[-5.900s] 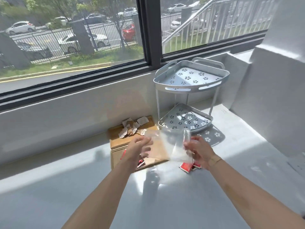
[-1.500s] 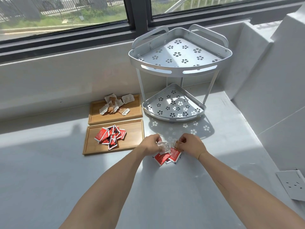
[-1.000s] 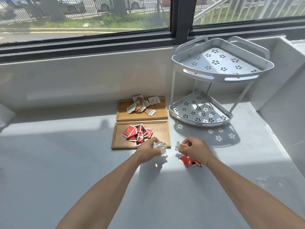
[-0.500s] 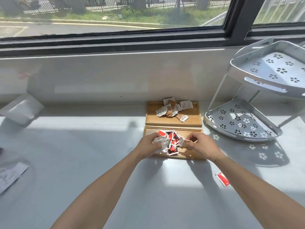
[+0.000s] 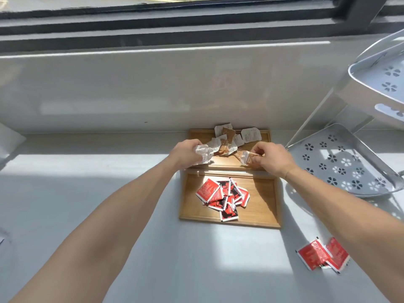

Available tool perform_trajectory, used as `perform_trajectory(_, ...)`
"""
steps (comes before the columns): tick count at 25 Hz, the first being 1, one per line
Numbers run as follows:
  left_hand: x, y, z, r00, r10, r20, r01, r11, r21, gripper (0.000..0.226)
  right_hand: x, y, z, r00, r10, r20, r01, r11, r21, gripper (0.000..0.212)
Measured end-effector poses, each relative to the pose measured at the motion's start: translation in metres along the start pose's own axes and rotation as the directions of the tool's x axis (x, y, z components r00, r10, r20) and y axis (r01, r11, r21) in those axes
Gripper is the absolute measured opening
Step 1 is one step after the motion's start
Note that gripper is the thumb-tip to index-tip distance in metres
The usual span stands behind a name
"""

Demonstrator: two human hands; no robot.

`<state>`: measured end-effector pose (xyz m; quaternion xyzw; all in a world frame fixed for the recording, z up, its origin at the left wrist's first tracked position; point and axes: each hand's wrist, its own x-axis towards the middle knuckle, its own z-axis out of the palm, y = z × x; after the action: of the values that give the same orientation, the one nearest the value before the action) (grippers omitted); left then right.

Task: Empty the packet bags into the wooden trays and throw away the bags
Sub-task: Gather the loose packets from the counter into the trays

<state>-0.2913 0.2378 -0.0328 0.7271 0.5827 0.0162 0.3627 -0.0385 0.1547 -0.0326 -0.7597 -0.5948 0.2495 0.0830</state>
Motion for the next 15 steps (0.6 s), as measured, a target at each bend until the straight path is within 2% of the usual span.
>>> perform_trajectory(6, 0.039, -0.001, 0.0, 0.996, -0.037, 0.085, 0.022, 0.984, 0.177, 0.051, 0.032, 0.009, 0.008, 0.999, 0.003, 0.051, -0.001, 0.999, -0.04, 0.014)
perform_trajectory(8, 0.043, -0.003, 0.005, 0.997, -0.047, 0.066, 0.032, 0.978, 0.205, 0.058, 0.035, 0.01, 0.013, 0.998, 0.01, 0.061, -0.006, 0.998, -0.064, 0.015)
perform_trajectory(11, 0.039, -0.003, 0.013, 0.999, -0.044, 0.024, 0.037, 0.972, 0.233, 0.062, 0.032, 0.011, 0.019, 1.0, 0.006, -0.009, -0.007, 0.991, -0.133, 0.021)
perform_trajectory(15, 0.02, -0.004, 0.022, 0.995, -0.022, -0.097, 0.042, 0.977, 0.209, 0.054, 0.016, 0.01, 0.022, 0.998, -0.001, -0.07, -0.012, 0.984, -0.178, 0.035)
